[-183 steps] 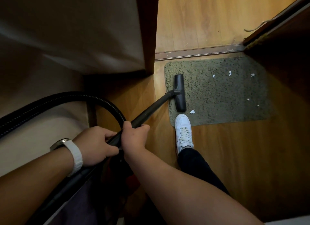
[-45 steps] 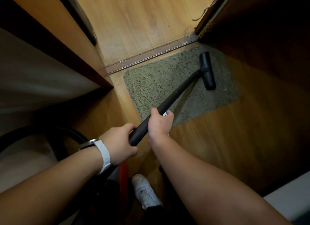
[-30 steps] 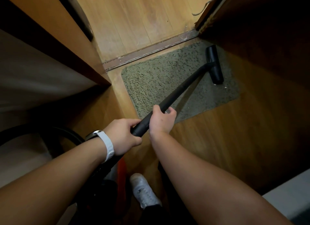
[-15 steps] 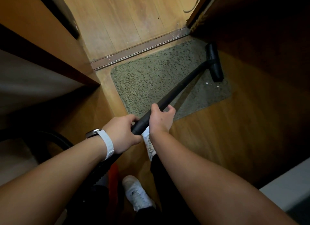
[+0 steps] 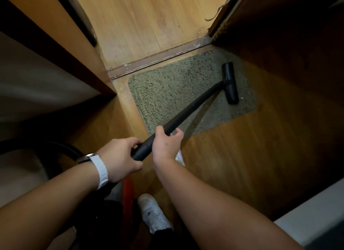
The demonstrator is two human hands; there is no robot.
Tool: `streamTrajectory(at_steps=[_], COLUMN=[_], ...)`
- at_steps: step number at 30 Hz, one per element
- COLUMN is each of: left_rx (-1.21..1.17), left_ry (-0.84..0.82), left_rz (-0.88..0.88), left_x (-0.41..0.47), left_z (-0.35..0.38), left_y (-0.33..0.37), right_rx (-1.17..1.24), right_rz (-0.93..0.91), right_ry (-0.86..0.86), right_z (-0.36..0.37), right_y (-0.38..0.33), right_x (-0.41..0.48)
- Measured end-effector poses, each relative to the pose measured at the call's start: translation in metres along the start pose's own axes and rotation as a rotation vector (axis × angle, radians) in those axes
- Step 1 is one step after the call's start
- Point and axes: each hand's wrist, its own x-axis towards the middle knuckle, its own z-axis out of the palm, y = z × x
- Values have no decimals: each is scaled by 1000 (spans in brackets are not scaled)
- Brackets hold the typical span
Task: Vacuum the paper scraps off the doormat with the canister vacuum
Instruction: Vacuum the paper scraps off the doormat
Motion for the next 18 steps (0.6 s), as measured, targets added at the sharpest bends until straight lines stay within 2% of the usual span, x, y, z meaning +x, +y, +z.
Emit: streamTrajectory(at_steps=[8,18], left_rx=[23,40], left_ry=[-19,0], left_rz=[-32,14], left_x=[-30,-9], left_z=[-2,11], left_y=[-28,2], right_rx=[31,23], right_rz=[21,21], right_ry=[-38,10], right_z=[14,-12], right_y=[29,9], right_x=[-25,-6])
